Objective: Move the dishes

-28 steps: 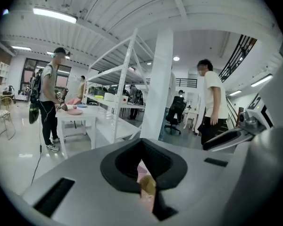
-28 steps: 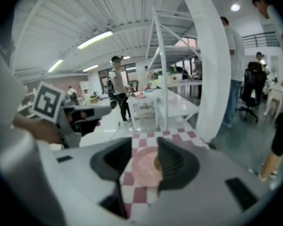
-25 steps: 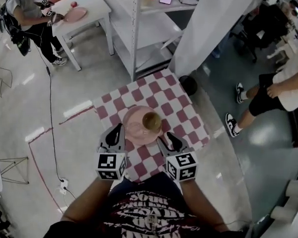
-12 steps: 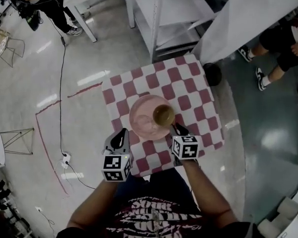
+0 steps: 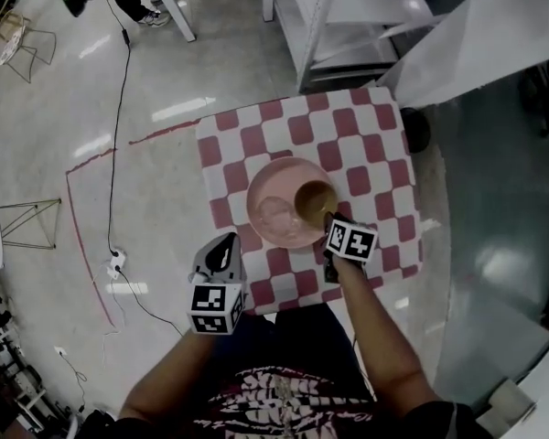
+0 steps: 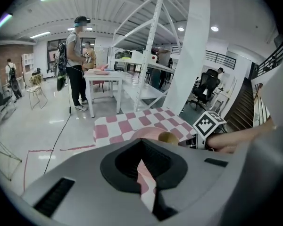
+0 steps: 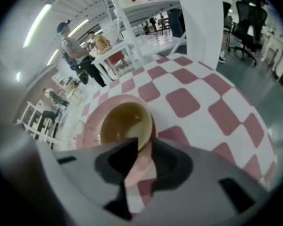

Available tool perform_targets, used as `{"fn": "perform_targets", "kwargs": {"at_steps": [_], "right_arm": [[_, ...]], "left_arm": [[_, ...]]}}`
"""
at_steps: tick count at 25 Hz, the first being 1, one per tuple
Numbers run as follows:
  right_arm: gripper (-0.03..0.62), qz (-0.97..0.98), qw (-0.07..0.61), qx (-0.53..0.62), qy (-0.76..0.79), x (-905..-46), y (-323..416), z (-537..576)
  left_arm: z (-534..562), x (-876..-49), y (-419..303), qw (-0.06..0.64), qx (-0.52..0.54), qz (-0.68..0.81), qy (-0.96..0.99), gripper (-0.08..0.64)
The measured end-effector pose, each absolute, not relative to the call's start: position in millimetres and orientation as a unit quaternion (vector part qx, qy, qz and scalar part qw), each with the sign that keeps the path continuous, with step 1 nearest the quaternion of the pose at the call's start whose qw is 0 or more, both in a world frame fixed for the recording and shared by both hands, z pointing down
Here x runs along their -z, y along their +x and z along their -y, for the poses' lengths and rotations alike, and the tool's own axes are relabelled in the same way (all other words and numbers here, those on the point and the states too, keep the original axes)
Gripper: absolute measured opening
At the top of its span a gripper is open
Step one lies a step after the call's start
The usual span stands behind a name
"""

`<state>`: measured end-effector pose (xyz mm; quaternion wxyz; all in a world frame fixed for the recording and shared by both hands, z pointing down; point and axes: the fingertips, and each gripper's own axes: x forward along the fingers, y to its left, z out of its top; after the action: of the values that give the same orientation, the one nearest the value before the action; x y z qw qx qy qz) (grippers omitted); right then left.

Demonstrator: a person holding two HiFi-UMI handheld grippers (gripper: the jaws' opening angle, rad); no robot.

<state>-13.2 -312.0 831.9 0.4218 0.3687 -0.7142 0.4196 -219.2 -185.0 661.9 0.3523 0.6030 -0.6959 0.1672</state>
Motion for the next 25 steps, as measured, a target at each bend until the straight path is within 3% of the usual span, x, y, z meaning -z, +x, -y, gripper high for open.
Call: {"fn": "perform_targets", "kwargs": {"at_steps": [5, 12, 18, 25], "right_arm": [[0.04, 0.715, 0.425, -0.403, 0.381, -825, -8, 320], [0.037, 0.704, 0.337, -0.451, 0.433, -781, 33, 336], [0.037, 0.634, 0.281, -0.51, 0.509, -805, 99, 353], [0.04, 0.621, 0.299, -0.497, 0.527, -832, 134, 358]], "left_arm": [[185, -661, -219, 0.35, -0.174, 0.689, 0.61, 0.025], [200, -647, -209, 0.33, -0.179, 0.673, 0.637, 0.026], [198, -644, -199, 0.321, -0.209, 0.653, 0.653, 0.026], [189, -624, -215, 0.3, -0.222, 0.677, 0.635, 0.026]]}}
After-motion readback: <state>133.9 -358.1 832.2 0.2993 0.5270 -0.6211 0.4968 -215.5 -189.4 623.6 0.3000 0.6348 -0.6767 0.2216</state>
